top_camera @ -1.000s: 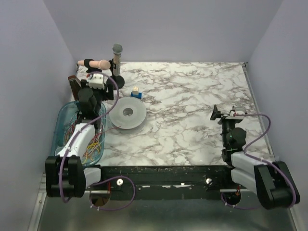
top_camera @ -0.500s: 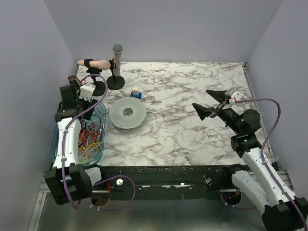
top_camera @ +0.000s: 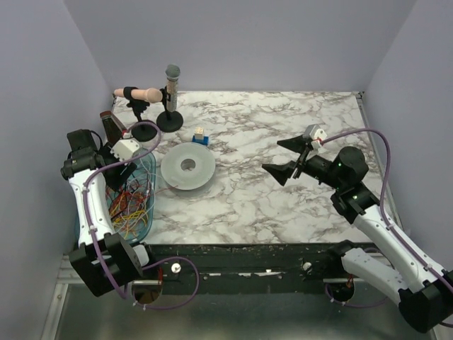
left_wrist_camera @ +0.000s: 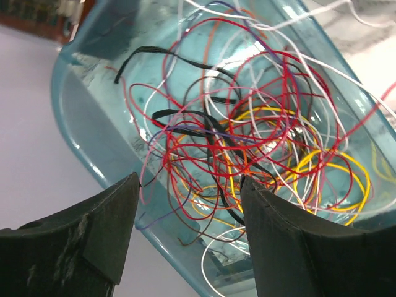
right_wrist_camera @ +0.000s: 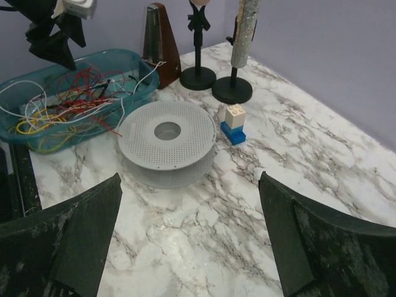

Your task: Wrap the cables

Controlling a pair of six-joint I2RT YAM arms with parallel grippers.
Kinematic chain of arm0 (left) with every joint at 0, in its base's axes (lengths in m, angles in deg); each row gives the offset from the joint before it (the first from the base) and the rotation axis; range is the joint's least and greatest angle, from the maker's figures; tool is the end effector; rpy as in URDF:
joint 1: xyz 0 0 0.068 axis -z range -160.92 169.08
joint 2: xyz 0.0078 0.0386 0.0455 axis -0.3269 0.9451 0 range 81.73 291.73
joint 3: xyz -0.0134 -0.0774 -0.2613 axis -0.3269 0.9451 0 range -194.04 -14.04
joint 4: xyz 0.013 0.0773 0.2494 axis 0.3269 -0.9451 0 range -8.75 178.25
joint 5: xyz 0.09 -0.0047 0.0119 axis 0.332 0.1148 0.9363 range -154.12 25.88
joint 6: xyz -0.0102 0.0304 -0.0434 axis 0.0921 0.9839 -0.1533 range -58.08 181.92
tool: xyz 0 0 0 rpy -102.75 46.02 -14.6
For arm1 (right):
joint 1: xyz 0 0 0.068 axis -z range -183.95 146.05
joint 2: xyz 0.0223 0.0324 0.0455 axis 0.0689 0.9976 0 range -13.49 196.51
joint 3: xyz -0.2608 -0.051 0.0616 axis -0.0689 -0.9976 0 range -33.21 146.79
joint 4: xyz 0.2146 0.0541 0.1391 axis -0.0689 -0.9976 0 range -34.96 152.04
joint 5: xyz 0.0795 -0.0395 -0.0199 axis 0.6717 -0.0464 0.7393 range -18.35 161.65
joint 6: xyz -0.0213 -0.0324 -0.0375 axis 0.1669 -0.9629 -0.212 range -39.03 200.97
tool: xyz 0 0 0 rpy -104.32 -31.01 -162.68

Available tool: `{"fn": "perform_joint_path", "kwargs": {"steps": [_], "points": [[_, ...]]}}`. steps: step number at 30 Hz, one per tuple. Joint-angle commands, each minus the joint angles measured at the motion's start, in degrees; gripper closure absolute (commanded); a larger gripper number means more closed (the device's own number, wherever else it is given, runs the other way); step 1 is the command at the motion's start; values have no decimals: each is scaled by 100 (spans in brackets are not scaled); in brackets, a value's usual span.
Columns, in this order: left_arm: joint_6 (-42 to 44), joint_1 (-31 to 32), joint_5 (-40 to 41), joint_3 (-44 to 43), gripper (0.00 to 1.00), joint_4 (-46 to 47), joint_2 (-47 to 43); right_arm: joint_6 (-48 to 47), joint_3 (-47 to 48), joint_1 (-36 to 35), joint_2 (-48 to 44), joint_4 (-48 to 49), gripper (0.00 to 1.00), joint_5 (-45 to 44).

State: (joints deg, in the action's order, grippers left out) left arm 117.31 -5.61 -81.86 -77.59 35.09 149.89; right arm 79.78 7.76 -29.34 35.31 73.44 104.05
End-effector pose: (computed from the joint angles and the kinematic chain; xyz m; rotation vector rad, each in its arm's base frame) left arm 0.2119 0.0856 0.3073 0.7746 2.3936 0.1667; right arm 0.1734 0.1032 0.3446 -0.7949 1.3508 0.7594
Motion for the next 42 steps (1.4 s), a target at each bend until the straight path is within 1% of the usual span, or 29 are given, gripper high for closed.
{"fn": "perform_joint_path", "kwargs": {"steps": [1,4,8,14,17,20,22,24,26,28,30,33,36,38,42], "points": [[1770,-36,-731,237,24,-730,-119,-39,122,-168,95,-68,0,-50],[1957,-36,-670,326,24,-406,4,-39,165,-265,174,-15,0,-50],[2168,-10,-669,185,30,-335,285,-65,227,-353,244,-15,0,-41],[2221,403,-450,501,32,288,294,-13,210,-406,201,134,0,-41],[2133,500,-459,563,38,561,329,-4,218,-423,192,170,0,-41],[2028,491,-406,528,49,597,461,5,218,-441,130,170,0,-41],[2002,491,-327,475,64,545,531,14,218,-441,78,178,0,-32],[1818,491,-274,379,100,597,540,66,201,-450,34,231,0,-24],[1441,491,-222,186,100,728,453,101,236,-476,7,275,0,-23],[888,500,-108,-130,100,982,295,102,332,-537,16,293,0,-32],[290,483,76,-621,100,1264,128,102,507,-695,60,240,0,-128],[-256,482,78,-1543,100,1186,-48,-135,937,-1168,278,13,0,-471],[-774,483,-28,-2904,100,870,-40,-407,1648,-1810,752,-313,0,-752],[-1143,474,-11,-3634,100,790,-22,-566,2228,-2223,1165,-427,0,-945],[-1899,474,-28,-5164,100,790,118,-584,3599,-2865,2167,-262,0,-1192]]}}
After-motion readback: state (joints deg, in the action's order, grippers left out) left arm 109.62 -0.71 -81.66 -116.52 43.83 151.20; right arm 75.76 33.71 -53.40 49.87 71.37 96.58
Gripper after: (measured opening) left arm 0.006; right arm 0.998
